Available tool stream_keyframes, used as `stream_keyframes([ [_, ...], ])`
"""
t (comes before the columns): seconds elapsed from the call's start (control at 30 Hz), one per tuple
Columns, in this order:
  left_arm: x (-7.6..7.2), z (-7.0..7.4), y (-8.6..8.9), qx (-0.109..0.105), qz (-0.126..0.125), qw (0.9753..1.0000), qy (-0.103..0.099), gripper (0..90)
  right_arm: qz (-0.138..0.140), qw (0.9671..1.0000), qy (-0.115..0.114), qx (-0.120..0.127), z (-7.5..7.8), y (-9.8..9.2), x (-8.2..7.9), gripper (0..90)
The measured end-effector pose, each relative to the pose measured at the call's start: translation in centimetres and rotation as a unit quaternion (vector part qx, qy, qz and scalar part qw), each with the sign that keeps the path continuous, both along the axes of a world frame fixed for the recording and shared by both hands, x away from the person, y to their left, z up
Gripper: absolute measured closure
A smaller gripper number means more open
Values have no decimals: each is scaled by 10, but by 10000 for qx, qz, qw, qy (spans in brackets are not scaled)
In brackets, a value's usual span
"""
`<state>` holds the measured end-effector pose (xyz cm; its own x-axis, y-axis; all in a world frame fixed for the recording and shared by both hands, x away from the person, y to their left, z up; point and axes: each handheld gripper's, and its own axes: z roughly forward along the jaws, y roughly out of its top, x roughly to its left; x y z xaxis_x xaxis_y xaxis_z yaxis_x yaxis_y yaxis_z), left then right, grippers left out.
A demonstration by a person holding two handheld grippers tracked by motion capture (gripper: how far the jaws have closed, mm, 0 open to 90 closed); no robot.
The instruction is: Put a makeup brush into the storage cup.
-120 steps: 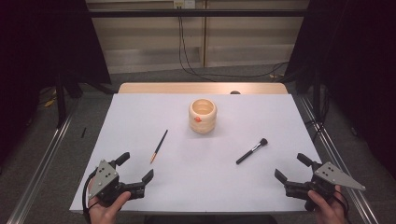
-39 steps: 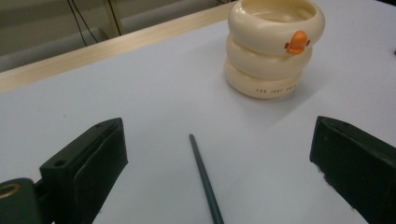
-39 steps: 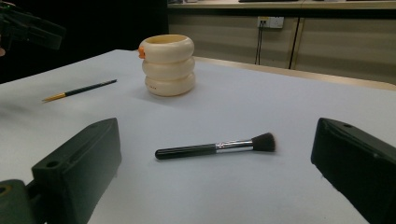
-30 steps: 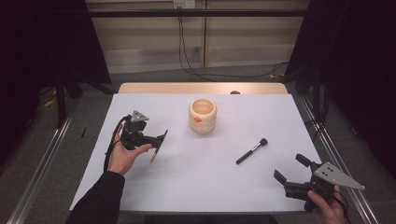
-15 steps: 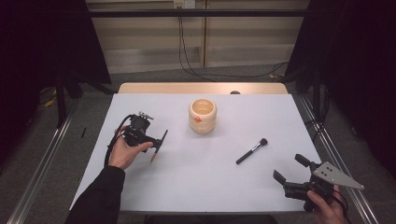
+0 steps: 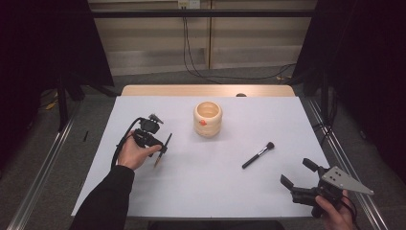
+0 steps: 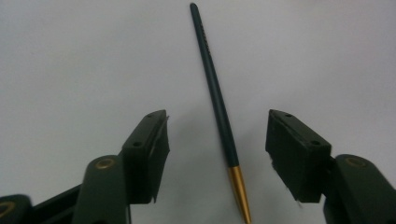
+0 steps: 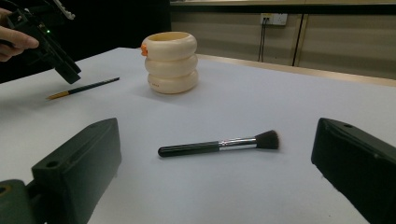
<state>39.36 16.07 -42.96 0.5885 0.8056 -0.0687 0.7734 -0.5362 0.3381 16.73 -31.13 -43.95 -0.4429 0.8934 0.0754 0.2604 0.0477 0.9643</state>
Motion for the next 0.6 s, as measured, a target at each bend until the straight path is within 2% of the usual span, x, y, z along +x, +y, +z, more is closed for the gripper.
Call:
stream_keyframes([
  [0.1,0,-2,-2,71,73,9999,58,452,-10,10000,0,14,0,0,1,9],
  [0.13,1,-3,-3,261,21,9995,202,513,-12,10000,2,19,0,0,0,9],
  [0.17,1,-3,-3,261,21,9995,202,528,-12,10000,2,19,0,0,0,9],
  [0.33,1,-7,-7,301,146,9982,495,568,17,10000,23,6,0,0,0,9],
  [0.37,1,-7,-7,301,146,9982,495,577,17,10000,23,6,0,0,0,9],
  [0.47,2,-11,-10,384,111,9965,733,627,19,10000,0,-5,0,0,0,7],
  [0.6,3,-13,-12,420,265,9956,791,673,70,10000,20,-24,0,1,0,5],
])
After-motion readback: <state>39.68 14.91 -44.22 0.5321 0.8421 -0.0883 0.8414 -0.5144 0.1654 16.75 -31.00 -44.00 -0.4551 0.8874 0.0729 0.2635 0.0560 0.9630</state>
